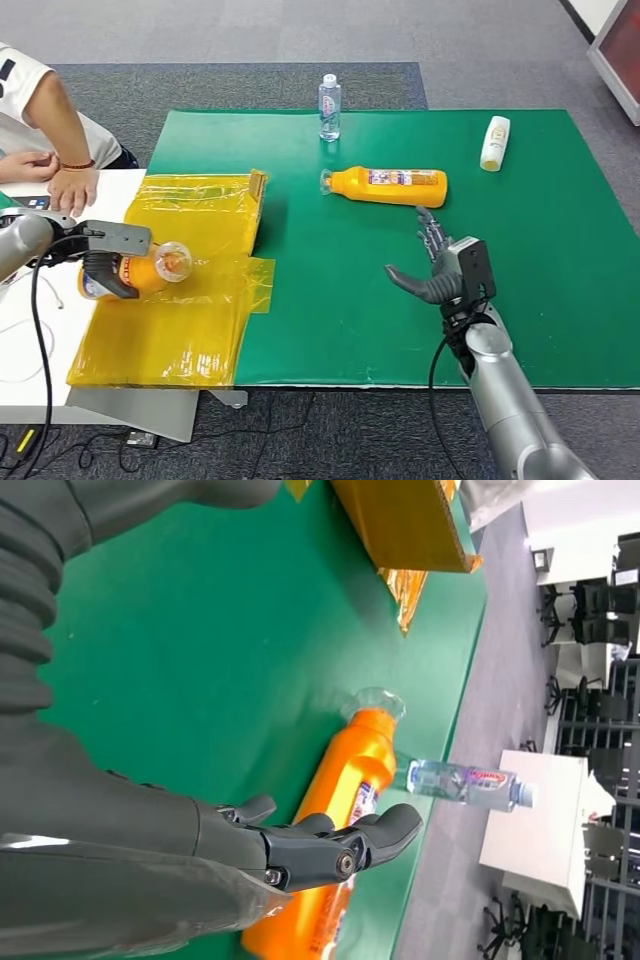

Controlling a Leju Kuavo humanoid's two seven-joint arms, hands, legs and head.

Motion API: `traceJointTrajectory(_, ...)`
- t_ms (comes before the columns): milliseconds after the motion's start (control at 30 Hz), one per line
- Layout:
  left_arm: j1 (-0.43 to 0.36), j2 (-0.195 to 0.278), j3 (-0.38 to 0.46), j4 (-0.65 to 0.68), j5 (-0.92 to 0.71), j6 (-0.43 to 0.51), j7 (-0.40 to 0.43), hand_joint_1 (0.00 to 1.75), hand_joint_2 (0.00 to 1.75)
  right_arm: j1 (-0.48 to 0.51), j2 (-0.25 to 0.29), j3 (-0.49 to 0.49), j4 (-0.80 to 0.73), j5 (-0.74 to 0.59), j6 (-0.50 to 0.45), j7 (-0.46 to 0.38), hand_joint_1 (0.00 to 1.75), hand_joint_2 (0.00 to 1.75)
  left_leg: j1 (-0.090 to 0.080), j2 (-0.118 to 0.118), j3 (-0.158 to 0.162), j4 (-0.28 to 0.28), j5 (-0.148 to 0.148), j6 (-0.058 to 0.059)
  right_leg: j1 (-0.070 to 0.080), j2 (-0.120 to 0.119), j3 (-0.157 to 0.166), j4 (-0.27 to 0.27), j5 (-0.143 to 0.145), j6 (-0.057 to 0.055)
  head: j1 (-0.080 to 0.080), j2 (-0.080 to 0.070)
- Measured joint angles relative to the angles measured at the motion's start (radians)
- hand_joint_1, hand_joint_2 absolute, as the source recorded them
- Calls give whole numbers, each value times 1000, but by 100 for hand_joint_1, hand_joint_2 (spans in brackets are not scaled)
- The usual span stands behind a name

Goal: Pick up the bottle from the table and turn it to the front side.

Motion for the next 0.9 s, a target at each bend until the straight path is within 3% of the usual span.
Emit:
traceJointTrajectory(200, 27, 109, 67, -107, 93, -31, -77, 175, 175, 11, 0, -11, -1, 4, 6, -4, 0, 175, 0, 0, 0, 0, 0, 0, 0, 1, 0, 0, -1, 0, 0, 0)
traceJointTrajectory(333, 68, 180, 158, -187, 104, 5, -141, 175, 175, 23, 0, -13, -1, -2, -2, -7, 0, 175, 0, 0, 0, 0, 0, 0, 0, 1, 0, 0, -2, 1, 0, 0)
traceJointTrajectory(433, 93, 215, 228, -235, 87, 8, -143, 175, 175, 32, -2, -24, -6, -19, -13, -12, 0, 175, 0, 0, 0, 0, -1, 0, 0, 1, 0, -1, -2, 1, 0, 0)
traceJointTrajectory(667, 127, 260, 346, -306, 58, -10, -111, 175, 175, 48, -26, -105, -56, -61, -35, -16, 0, 175, 0, 0, 0, 0, -1, 0, -1, 0, 1, -1, -2, 1, 0, 0)
traceJointTrajectory(900, 156, 267, 414, -317, 11, 13, -128, 175, 175, 57, -47, -177, -108, -62, -26, -12, 0, 175, 0, 0, 0, 0, -1, 0, 0, 1, 0, -1, -1, 1, 0, 0)
